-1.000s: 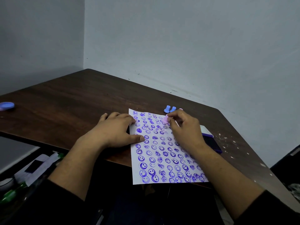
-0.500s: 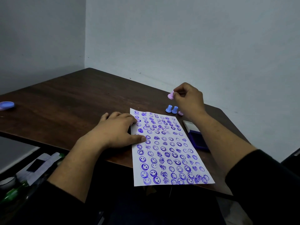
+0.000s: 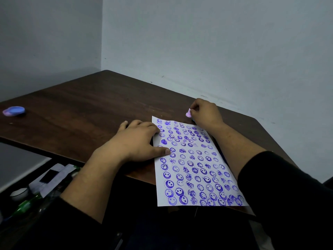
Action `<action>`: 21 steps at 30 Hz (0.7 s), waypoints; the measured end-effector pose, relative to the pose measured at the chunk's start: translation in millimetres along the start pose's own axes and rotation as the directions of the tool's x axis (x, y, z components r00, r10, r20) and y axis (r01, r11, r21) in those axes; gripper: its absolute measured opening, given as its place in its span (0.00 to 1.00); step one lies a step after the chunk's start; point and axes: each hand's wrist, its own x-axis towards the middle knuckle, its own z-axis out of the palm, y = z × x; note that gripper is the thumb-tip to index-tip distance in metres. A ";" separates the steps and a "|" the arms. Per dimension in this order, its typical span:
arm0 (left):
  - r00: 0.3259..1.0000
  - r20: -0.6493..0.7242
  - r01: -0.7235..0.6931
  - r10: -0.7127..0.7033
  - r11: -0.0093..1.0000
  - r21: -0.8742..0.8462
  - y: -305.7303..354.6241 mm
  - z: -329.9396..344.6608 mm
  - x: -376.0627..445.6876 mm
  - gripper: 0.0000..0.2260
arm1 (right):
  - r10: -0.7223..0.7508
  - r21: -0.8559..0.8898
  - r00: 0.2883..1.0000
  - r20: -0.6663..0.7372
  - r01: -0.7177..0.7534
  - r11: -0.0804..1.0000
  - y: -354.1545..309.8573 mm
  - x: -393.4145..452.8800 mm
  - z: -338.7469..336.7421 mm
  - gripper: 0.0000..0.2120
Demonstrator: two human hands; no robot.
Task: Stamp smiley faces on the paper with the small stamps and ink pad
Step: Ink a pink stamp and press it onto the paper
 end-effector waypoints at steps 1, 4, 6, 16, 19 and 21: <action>1.000 0.002 -0.001 0.001 1.000 0.002 0.0 -0.1 0.0 0.44 | 0.004 -0.014 1.000 0.004 -0.004 1.000 0.4 0.7 1.4 0.06; 1.000 0.002 -0.002 0.002 1.000 -0.002 -0.4 0.2 -0.3 0.44 | 0.008 -0.049 1.000 0.024 -0.007 0.999 2.0 3.7 5.4 0.06; 1.000 0.000 0.001 -0.001 1.000 -0.009 -0.2 0.3 -0.3 0.44 | 0.008 -0.067 0.999 0.031 -0.006 0.998 3.0 4.9 7.1 0.06; 1.000 -0.012 0.001 -0.001 1.000 -0.006 0.3 1.0 -1.4 0.44 | -0.013 -0.072 1.000 0.014 0.014 0.997 5.7 3.9 12.9 0.02; 1.000 -0.009 0.000 0.000 1.000 -0.007 0.9 0.8 -2.1 0.44 | -0.019 -0.074 1.000 0.007 0.019 0.997 6.3 4.0 13.4 0.02; 1.000 -0.005 0.003 -0.003 1.000 -0.006 0.9 0.5 -2.1 0.44 | -0.007 -0.073 1.000 0.008 0.008 0.997 6.7 4.0 12.5 0.01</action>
